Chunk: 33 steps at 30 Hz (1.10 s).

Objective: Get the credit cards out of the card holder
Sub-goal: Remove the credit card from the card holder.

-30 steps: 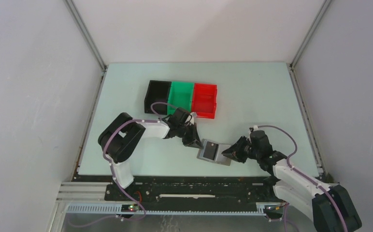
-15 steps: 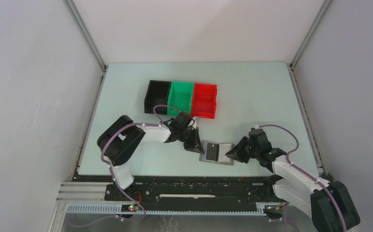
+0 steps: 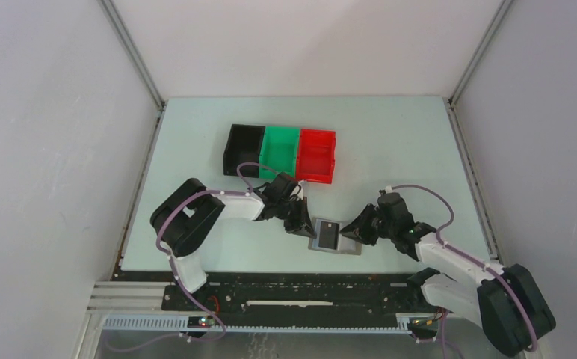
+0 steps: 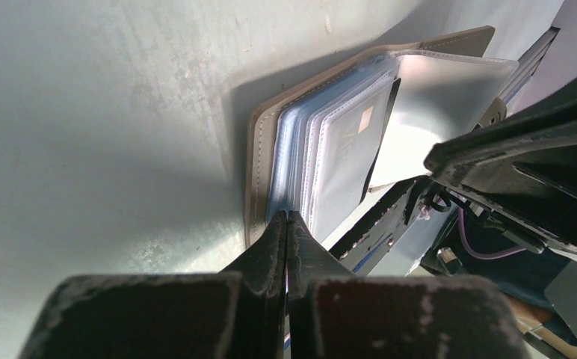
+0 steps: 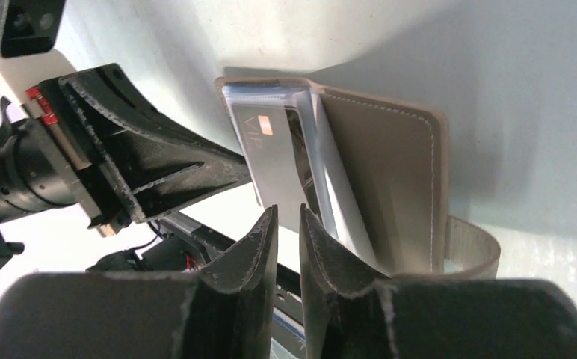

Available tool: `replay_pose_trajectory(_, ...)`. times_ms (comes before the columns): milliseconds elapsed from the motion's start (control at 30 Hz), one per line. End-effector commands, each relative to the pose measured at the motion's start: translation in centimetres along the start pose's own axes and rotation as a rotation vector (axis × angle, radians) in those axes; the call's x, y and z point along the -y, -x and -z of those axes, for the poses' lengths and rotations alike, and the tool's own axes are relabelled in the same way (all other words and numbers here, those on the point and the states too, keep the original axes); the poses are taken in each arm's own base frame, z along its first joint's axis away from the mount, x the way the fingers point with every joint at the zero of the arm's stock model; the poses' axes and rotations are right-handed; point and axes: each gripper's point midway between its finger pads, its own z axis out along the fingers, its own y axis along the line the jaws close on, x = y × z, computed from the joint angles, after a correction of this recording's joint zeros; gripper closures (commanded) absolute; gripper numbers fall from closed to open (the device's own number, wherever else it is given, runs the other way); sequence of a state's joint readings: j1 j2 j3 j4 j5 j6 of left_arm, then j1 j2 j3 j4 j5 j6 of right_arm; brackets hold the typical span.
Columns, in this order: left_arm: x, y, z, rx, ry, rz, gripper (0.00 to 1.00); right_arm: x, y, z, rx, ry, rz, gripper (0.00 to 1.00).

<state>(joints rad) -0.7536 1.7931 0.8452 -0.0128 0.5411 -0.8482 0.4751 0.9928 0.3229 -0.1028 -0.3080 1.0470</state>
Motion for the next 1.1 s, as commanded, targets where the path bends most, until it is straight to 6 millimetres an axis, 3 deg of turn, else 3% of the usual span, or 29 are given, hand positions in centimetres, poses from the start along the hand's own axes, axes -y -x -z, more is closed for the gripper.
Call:
replay_pose_trajectory(0, -0.5, 0.0, -0.3, 0.004, 0.032, 0.003, 1.0, -1.2, 0.9, -0.9, 0.019, 0.029, 0.005, 0.75)
replay_pose_trajectory(400, -0.8, -0.4, -0.4, 0.006, 0.029, 0.016, 1.0, -0.3, 1.1, -3.1, -0.03, 0.063, -0.032, 0.73)
replay_pose_trajectory(733, -1.4, -0.8, -0.4, 0.001, 0.042, 0.029, 1.0, 1.4, 0.8, -3.2, -0.018, 0.023, -0.035, 0.71)
replay_pose_trajectory(1067, -0.9, -0.1, -1.0, 0.006, 0.018, 0.008, 1.0, 1.1, 0.1, -3.3, -0.043, 0.075, -0.055, 0.72)
